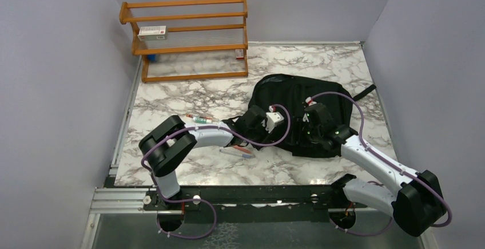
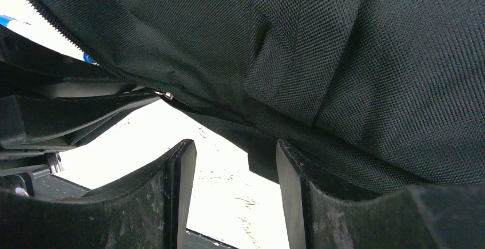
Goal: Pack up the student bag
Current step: Zip the student bag at the center of the board.
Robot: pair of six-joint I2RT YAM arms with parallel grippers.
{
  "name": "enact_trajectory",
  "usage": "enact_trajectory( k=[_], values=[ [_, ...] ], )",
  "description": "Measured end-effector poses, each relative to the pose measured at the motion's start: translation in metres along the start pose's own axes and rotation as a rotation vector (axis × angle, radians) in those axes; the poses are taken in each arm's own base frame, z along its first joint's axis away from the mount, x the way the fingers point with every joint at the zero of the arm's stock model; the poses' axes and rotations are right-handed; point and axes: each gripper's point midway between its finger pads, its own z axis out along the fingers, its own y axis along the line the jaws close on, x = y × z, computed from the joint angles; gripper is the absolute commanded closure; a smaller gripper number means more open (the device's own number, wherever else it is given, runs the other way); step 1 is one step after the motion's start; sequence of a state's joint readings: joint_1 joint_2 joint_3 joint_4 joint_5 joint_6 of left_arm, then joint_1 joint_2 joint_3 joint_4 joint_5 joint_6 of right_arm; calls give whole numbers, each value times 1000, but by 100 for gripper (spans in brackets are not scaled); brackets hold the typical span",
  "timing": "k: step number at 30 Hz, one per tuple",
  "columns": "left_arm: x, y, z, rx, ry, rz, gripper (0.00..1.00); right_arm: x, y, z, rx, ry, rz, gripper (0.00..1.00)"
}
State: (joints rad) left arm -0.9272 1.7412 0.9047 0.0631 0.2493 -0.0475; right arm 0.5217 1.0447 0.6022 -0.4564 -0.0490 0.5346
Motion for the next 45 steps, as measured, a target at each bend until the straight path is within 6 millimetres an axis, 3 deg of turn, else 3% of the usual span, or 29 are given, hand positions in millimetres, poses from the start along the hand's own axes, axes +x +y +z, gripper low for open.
enact_trajectory(
  k=[2,7,13,20,30,35,39,45],
  values=[
    [5,-1,-1,1,21,-6,100,0,0,0,1,2,-2,41],
    [12,-2,-4,-8,52,-25,100,0,0,0,1,2,-5,41],
    [-9,-2,-26,-44,0,-22,100,-1,8,-4,-44,2,-33,41],
    [-42,-2,-40,-69,-73,-13,100,-17,36,-23,-199,-78,-93,37],
    [-38,-1,-43,-78,-44,-28,100,-39,52,-30,-330,-294,-182,38],
    [-41,1,-48,-53,-36,-47,100,-57,59,-36,-333,-349,-255,48],
    [-41,0,-51,-21,-25,-61,100,-74,65,-47,-333,-404,-340,48],
    [-48,5,-63,30,-49,-112,100,-84,67,-60,-342,-505,-495,44]
  ],
)
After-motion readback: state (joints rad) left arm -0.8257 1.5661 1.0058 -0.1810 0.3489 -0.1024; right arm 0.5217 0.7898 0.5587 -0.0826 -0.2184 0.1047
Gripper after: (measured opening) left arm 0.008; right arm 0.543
